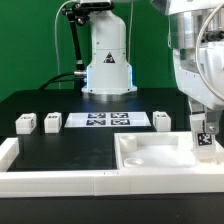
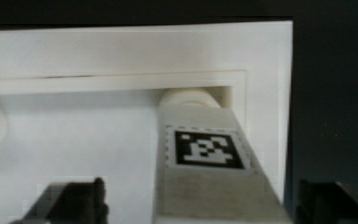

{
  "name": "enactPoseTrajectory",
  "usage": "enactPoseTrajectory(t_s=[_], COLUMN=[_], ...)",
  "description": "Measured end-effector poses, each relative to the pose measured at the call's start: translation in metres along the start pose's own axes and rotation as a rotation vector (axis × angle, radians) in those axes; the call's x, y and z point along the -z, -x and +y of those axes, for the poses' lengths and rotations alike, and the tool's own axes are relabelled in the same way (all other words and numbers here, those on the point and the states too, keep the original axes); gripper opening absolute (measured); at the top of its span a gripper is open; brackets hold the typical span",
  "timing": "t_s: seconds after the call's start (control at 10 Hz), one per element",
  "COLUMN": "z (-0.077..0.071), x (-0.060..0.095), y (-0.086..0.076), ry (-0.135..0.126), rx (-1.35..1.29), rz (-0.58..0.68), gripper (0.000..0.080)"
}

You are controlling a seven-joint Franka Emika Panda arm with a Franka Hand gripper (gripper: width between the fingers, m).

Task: Assemble square table

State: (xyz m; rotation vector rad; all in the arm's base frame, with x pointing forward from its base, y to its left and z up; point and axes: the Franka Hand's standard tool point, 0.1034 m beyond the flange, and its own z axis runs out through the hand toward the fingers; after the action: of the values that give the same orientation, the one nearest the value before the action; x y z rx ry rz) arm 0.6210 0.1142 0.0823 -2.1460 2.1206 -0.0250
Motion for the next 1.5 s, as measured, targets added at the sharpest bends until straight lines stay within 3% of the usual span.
enactPoseTrajectory(t_s=[0.1,0.2,0.6,1.5], z=[-0.0012,-0.0016,-0.002,-0.0036], x=[0.0004,0.0005,-0.0009,0.0003], y=[0.0007,0.0019,0.0069,0.0043], ry=[-0.007,-0.011,-0.027,-0.02], rx=[0.067,0.175,0.503,1.29], rz=[0.001,0.0,0.005,0.023], gripper=[0.0588,0.0637,0.0649,0.0649])
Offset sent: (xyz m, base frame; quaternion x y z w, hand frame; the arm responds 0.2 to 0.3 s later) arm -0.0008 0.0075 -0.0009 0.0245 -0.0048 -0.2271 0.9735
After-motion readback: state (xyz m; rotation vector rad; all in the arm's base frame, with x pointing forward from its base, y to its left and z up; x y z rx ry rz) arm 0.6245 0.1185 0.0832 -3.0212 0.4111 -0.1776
